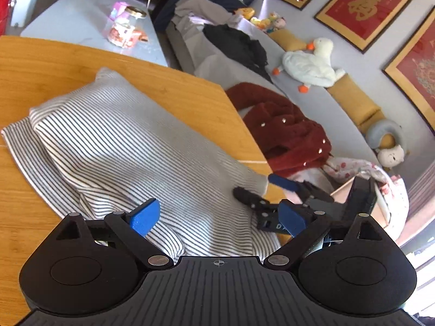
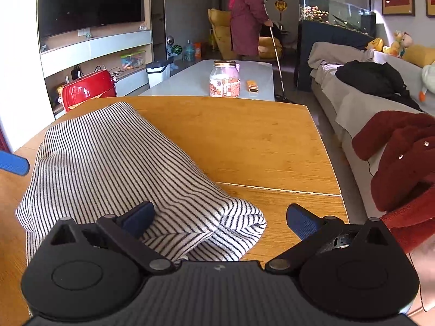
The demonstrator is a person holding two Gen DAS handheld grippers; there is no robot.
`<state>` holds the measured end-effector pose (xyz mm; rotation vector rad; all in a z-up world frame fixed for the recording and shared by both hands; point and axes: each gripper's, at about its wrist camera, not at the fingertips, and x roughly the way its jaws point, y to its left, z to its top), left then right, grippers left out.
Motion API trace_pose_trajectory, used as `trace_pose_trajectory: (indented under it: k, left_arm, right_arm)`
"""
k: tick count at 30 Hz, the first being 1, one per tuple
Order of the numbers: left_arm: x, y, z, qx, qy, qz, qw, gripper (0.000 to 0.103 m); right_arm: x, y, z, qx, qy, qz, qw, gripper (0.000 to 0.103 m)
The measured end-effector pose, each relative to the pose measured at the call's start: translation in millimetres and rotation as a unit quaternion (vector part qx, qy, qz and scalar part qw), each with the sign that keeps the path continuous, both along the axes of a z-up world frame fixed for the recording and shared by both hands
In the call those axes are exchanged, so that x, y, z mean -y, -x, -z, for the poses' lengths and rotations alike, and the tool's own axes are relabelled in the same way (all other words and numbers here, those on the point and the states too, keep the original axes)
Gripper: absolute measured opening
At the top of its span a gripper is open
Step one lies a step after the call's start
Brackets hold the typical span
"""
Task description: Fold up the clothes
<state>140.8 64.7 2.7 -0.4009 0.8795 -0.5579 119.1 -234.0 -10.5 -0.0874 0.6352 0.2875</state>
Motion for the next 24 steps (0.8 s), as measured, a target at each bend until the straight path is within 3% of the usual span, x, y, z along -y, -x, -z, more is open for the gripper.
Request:
trace_pose_trajectory:
  k: [2, 5, 10, 17, 24]
  left_arm:
    - [2.4, -8.0, 14.4, -0.016, -0.014, -0.009, 0.9997, 0.097]
    - [-4.8, -22.2, 26.4, -0.030, 0.005, -0.019, 0.9993, 0.097]
    - [-12.1, -35.8, 27.9, -0.023, 0.002, -0.031, 0.9992, 0.097]
    - [-6.2, -47.6, 24.3, 0.005, -0.054, -0.041, 0.9977, 0.097]
    - [2.3, -15.4, 16.6, 0.034, -0.129, -0.020, 0.9909, 0.097]
  right_arm:
    - [-1.0, 5.9, -0.9, 0.004, 0.006, 0.002, 1.000, 0.103]
    - [-0.7, 16.8, -2.9, 0.008, 0.010, 0.006, 1.000, 0.103]
    - [-9.7, 40.1, -4.4, 0.004, 0.003, 0.011, 1.000, 0.103]
    - [-39.6, 64.0, -1.7, -0.005, -0.025, -0.042, 0.999, 0.103]
    - [-28.5, 62.6, 5.4, -0.038, -0.084, -0.021, 0.996, 0.103]
